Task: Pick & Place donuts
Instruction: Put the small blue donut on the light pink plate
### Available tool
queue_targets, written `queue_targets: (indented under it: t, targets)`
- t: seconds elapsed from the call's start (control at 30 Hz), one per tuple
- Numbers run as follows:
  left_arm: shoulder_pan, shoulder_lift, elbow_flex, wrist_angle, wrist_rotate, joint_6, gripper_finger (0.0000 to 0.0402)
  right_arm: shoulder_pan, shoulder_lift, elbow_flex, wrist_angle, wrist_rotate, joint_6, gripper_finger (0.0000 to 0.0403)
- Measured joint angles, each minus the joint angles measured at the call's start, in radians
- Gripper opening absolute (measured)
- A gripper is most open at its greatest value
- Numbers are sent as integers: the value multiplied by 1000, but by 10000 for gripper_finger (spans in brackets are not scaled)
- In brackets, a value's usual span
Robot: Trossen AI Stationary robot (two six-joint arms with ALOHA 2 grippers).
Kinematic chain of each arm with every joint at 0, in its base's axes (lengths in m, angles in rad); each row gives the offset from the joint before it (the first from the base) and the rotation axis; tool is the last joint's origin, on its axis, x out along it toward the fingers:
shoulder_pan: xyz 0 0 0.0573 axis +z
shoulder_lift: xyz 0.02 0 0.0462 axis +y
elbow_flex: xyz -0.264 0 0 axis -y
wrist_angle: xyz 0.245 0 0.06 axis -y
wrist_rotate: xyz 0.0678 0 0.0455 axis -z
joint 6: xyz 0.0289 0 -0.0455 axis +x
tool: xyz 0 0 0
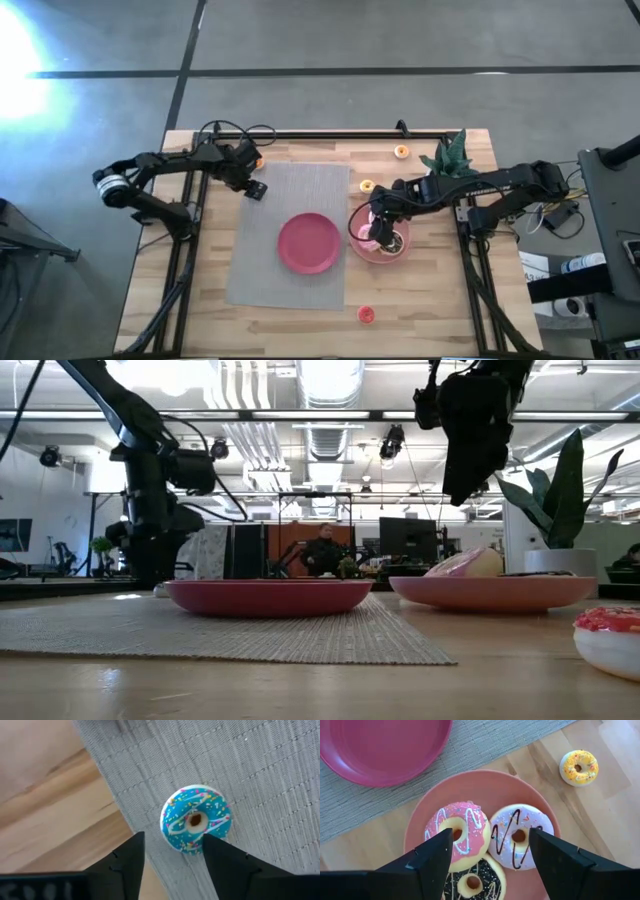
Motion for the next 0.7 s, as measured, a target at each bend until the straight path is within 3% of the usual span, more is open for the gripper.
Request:
queue_targets:
  t: [0.5, 0.7]
  targets:
    - [0, 15, 0, 90, -5, 3, 17, -1, 0, -1, 1, 22, 0, 246]
    - [-14, -25, 0, 90, 0, -7, 1, -1, 0, -3, 1, 23, 0, 244]
